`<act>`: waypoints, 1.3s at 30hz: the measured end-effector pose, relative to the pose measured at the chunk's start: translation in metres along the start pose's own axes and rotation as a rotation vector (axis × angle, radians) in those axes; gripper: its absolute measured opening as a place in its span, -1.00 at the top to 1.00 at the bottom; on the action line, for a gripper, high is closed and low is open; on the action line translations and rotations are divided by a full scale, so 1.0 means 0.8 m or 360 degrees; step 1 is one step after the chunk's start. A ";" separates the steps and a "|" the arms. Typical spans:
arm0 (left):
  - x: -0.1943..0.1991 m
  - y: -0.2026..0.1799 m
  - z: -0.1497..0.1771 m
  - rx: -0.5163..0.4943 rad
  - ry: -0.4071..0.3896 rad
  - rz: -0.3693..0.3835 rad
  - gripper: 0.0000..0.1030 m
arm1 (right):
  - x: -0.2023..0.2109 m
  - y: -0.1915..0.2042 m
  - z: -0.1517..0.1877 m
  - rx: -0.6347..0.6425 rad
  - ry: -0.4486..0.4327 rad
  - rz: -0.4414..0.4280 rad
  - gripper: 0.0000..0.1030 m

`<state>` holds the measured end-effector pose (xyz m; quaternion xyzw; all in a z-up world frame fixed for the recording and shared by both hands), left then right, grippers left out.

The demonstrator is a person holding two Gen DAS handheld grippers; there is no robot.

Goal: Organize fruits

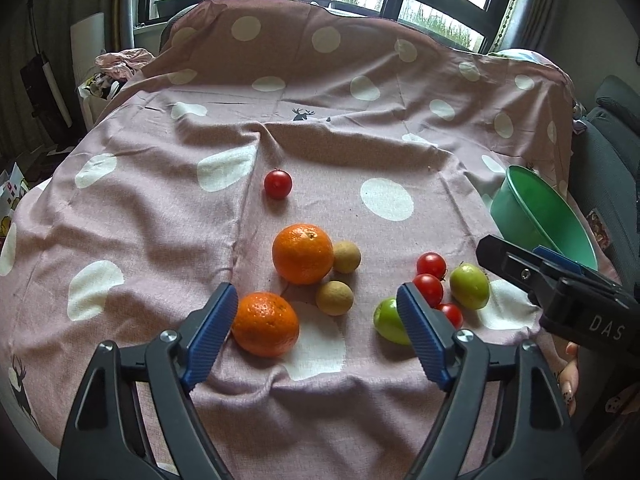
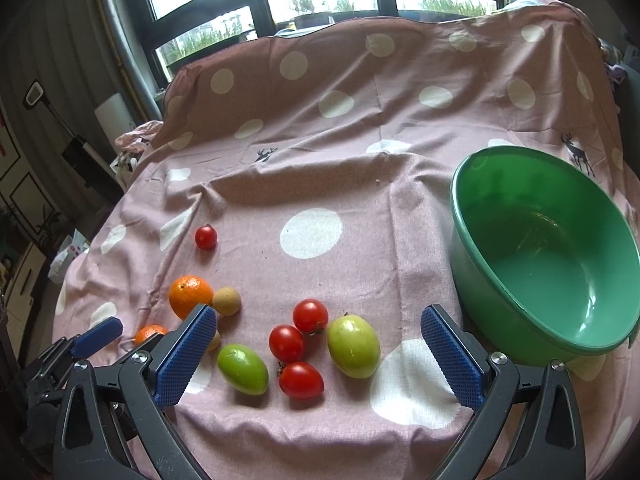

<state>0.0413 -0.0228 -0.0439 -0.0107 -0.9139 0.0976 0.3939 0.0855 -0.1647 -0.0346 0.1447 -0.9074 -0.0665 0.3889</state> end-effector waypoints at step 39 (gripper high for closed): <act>-0.032 -0.053 0.028 0.0086 0.0341 0.0471 0.33 | -0.056 0.048 0.033 -0.0167 0.0586 -0.0568 0.27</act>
Point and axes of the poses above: each gripper's, at about its wrist camera, not at the fingertips, and x roughly against the way its jaws point, y to its left, z to its underside, the point moved 7 cm from there along -x, roughly the way its jaws point, and after that the axes turned 1 degree about -y, right-handed, at the moved point
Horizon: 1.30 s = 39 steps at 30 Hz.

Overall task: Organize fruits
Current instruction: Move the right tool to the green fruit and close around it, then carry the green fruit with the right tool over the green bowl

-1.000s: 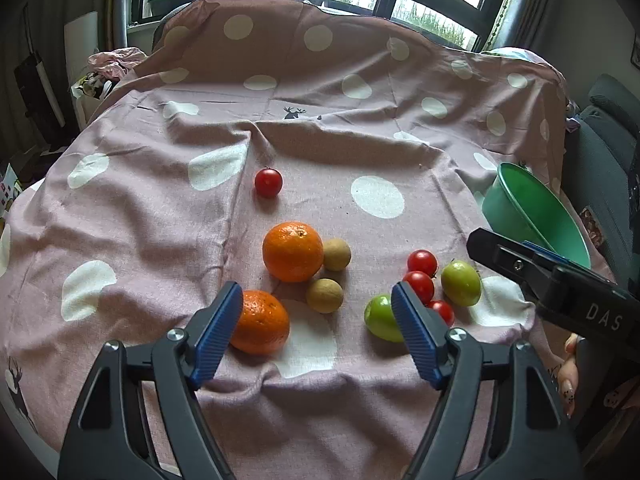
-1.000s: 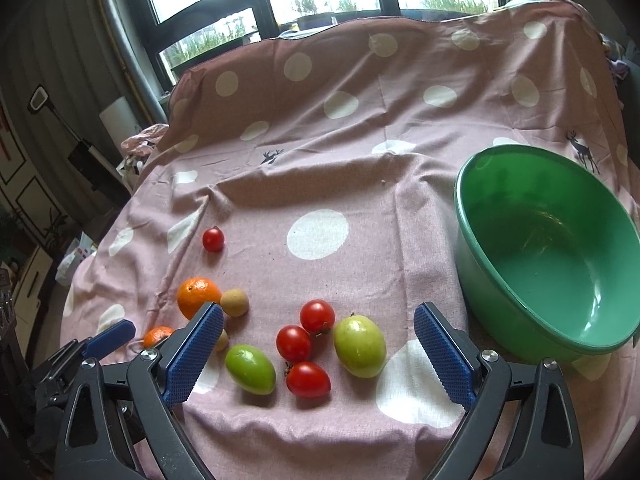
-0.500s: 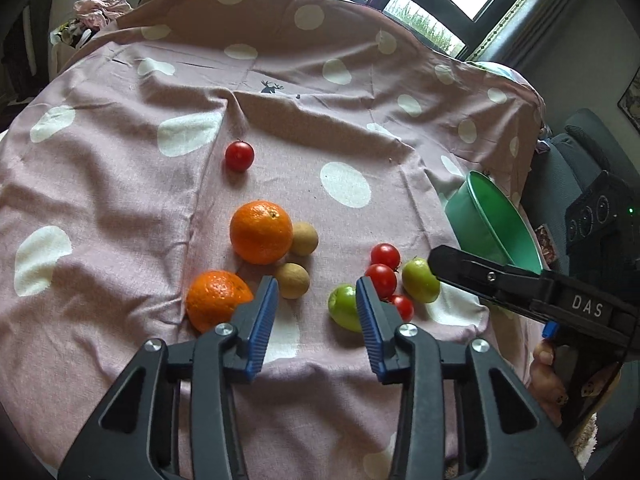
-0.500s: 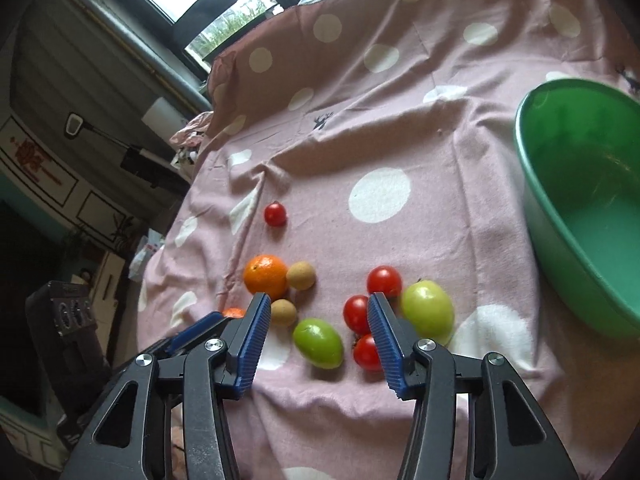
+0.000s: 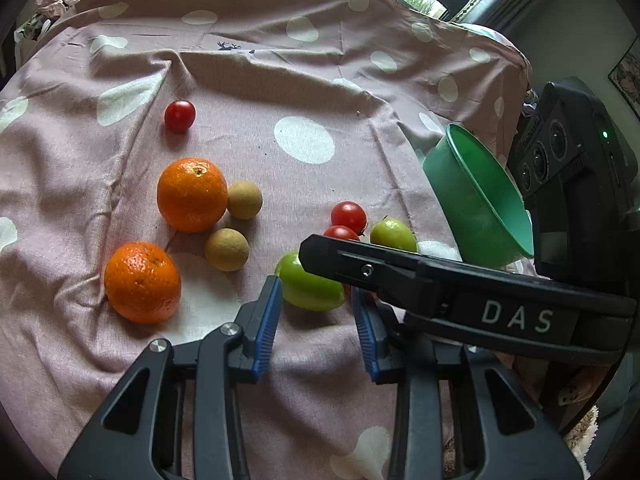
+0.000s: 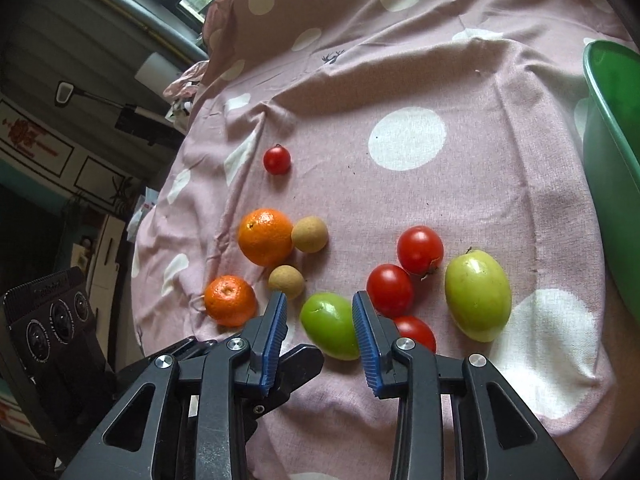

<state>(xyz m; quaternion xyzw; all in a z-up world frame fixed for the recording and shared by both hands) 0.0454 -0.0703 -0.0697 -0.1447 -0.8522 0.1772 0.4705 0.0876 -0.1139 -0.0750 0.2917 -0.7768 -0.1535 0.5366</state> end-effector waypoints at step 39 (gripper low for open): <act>0.013 -0.051 -0.029 -0.0205 -0.0141 -0.0143 0.33 | 0.031 0.001 -0.016 0.0033 -0.0142 0.0018 0.26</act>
Point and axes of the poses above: each gripper's, at about its wrist camera, not at the fingertips, and x roughly against the way its jaws point, y to its left, z to its underside, the point moved 7 cm from there along -x, roughly the way its jaws point, and after that the axes turned 1 degree about -y, right-handed, at the moved point
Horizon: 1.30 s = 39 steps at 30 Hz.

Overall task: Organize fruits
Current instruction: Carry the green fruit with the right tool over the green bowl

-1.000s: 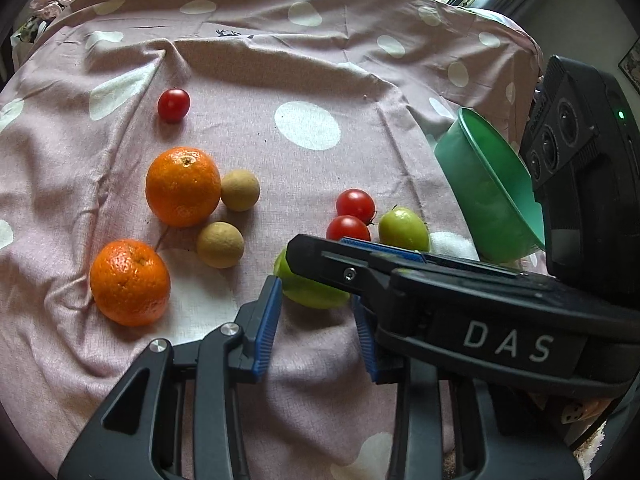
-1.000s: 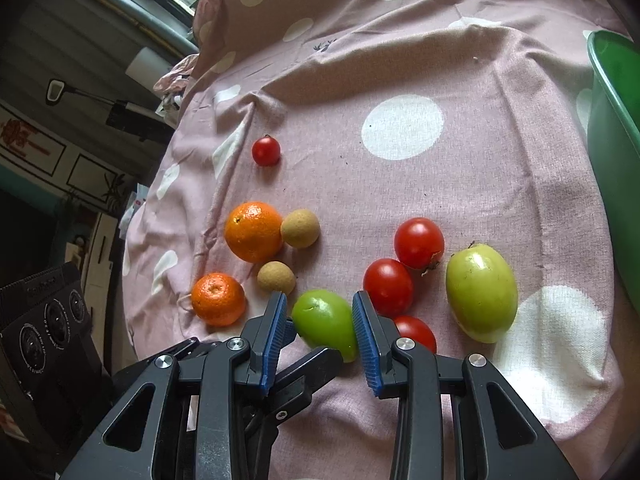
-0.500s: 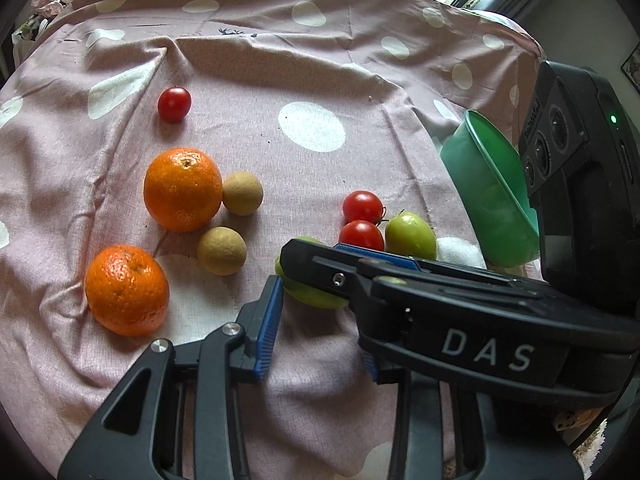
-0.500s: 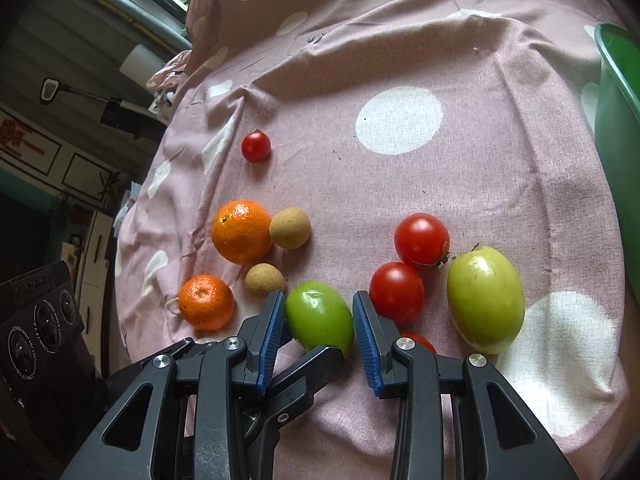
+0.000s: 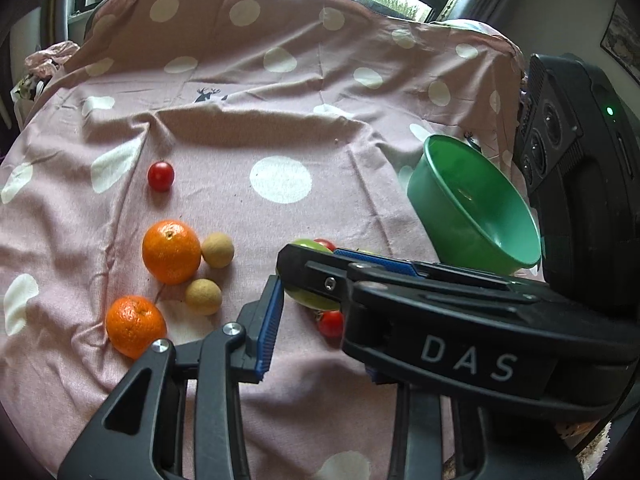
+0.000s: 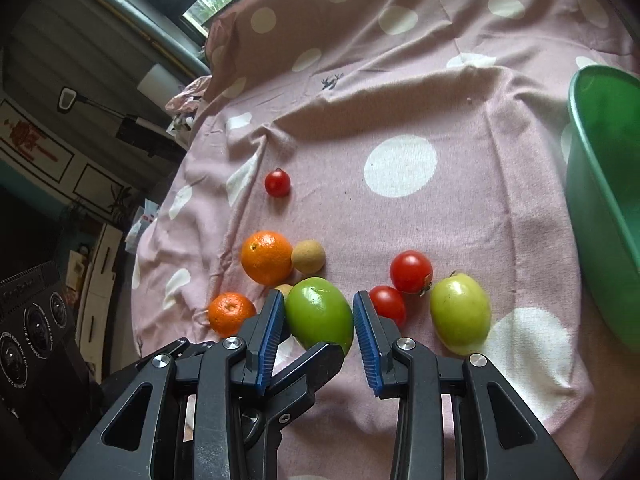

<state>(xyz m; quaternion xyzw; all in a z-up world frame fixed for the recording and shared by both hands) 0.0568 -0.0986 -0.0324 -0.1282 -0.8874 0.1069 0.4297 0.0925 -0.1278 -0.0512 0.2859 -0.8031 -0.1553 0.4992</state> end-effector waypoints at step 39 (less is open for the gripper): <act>-0.049 -0.223 -0.065 -0.0542 -0.0077 0.0267 0.33 | 0.177 -0.154 -0.044 -0.0396 -0.0588 0.0111 0.24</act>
Point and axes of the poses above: each gripper's, at about its wrist camera, not at the fingertips, and x roughly against the way its jaws point, y to its left, z to its underside, the point moved 7 cm from there along -x, roughly the way its jaws point, and after that the axes turned 1 degree about -y, right-handed, at the moved point
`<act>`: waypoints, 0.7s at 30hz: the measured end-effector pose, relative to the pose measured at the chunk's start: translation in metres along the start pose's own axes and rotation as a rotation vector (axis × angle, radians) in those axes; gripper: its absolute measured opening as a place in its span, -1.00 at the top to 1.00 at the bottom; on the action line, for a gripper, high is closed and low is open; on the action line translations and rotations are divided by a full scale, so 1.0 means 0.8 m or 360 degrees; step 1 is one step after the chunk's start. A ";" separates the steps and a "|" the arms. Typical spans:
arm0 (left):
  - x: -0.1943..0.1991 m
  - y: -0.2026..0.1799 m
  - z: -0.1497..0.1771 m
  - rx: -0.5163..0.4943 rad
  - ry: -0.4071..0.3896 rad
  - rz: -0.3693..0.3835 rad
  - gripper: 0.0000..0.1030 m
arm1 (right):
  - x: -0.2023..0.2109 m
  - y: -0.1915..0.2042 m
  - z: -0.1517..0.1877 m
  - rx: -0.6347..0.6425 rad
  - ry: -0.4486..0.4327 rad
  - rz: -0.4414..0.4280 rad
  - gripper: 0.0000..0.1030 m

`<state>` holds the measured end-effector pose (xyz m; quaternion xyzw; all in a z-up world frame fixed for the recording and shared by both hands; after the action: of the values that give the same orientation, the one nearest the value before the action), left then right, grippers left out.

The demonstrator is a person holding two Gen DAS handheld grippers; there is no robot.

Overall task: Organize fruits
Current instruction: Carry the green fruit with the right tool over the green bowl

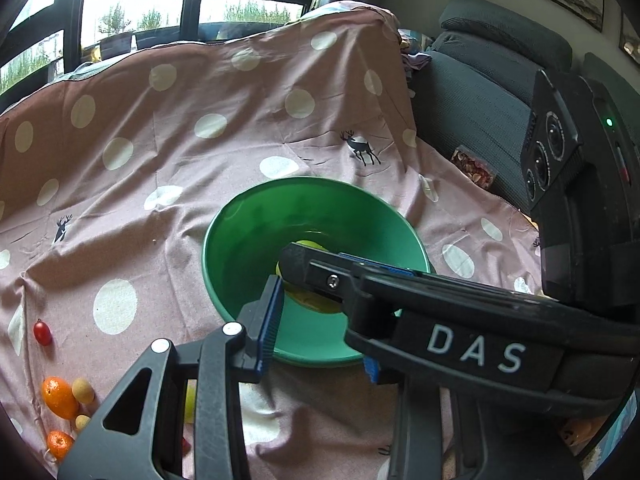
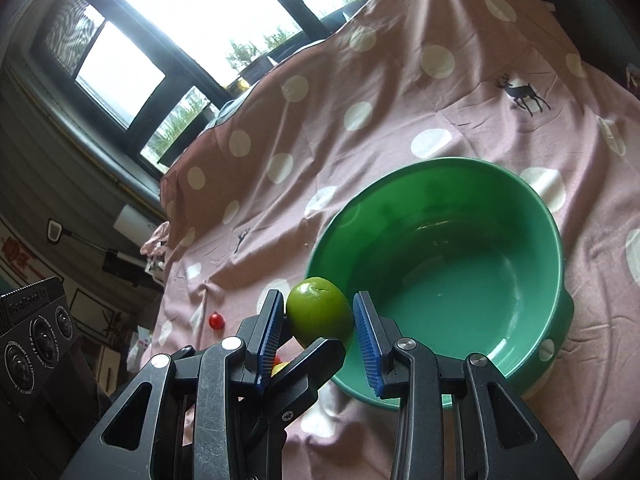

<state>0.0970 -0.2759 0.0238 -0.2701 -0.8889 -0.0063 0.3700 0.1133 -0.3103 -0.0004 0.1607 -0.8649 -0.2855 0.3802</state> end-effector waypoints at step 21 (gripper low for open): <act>-0.049 -0.015 0.007 0.0021 0.0130 0.0128 0.33 | -0.004 -0.057 0.000 -0.0154 0.0052 0.0132 0.23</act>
<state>0.1105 -0.3035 -0.0038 -0.3027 -0.8615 0.0035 0.4076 0.1180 -0.3443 -0.0303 0.1110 -0.8497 -0.3083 0.4132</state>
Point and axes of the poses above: each gripper's, at about its wrist camera, not at the fingertips, and x roughly against the way its jaws point, y to its left, z to its underside, the point moved 7 cm from there along -x, roughly the way its jaws point, and after that the axes turned 1 degree about -y, right-handed, at the moved point
